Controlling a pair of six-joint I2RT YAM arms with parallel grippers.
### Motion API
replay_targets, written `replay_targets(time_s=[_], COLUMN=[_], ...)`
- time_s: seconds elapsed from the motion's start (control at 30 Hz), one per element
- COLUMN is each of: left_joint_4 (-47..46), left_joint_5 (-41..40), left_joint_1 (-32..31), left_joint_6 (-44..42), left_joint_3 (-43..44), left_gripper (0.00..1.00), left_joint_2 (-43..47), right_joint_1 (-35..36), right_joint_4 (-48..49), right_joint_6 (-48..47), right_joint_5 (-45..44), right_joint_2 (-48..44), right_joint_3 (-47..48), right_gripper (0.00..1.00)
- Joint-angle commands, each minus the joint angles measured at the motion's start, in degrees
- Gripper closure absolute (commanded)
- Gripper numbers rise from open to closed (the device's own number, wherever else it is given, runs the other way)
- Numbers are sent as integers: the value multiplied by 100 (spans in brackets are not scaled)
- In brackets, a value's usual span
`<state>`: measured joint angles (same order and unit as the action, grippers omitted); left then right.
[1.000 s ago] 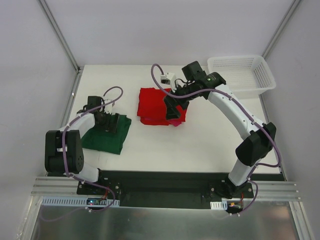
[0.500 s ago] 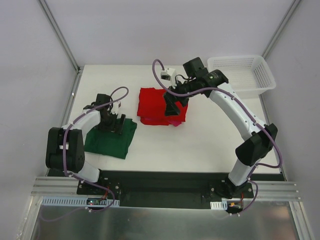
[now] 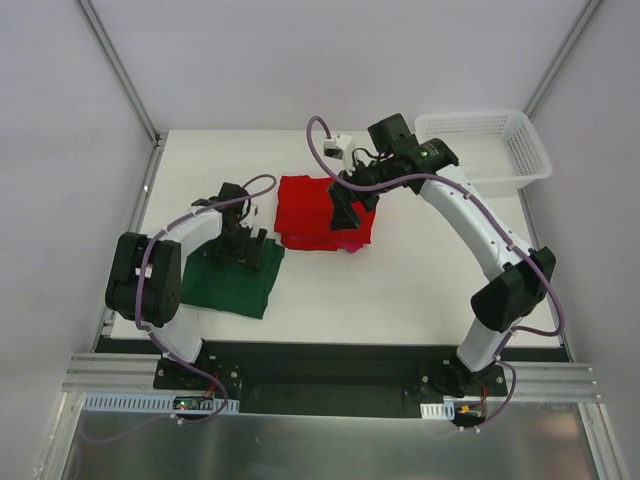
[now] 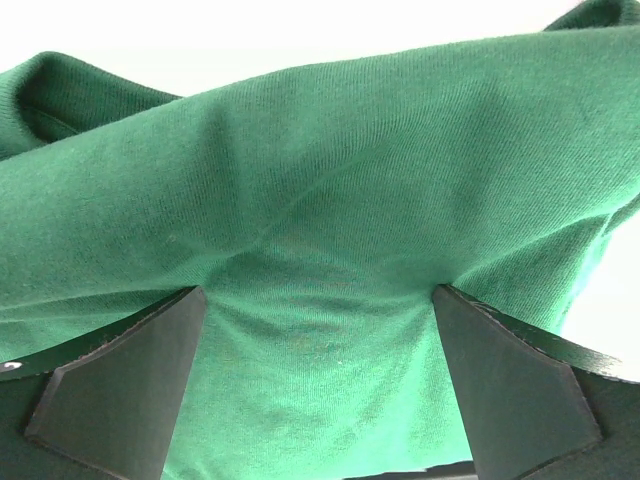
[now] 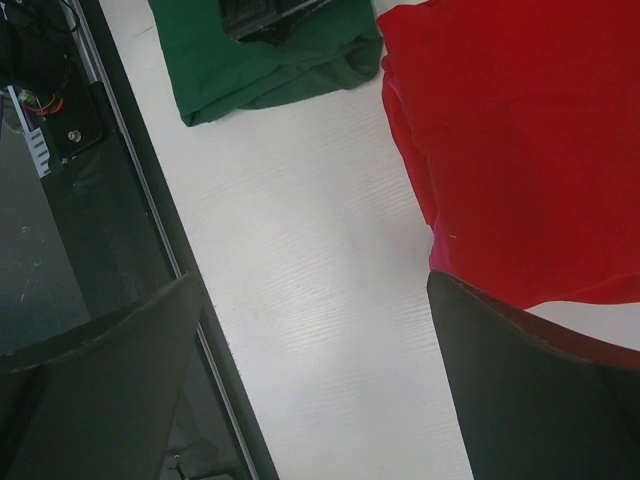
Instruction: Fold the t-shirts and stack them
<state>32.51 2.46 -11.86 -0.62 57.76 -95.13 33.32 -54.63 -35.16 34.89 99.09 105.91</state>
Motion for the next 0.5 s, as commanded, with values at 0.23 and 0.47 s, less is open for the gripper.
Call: replay_targets(time_s=[0.23, 0.47], left_joint_4=[422, 730], left_joint_5=[159, 237], left_joint_1=[-669, -712], left_joint_6=[1090, 1213], left_joint_3=[-2, 210], left_gripper=[1, 11], left_joint_2=[-418, -639], right_joint_1=[-71, -71], right_joint_4=[75, 84], right_joint_6=[44, 26], right_joint_5=[9, 26], right_joint_2=[23, 119], right_joint_3=[202, 290], right_gripper=[0, 0])
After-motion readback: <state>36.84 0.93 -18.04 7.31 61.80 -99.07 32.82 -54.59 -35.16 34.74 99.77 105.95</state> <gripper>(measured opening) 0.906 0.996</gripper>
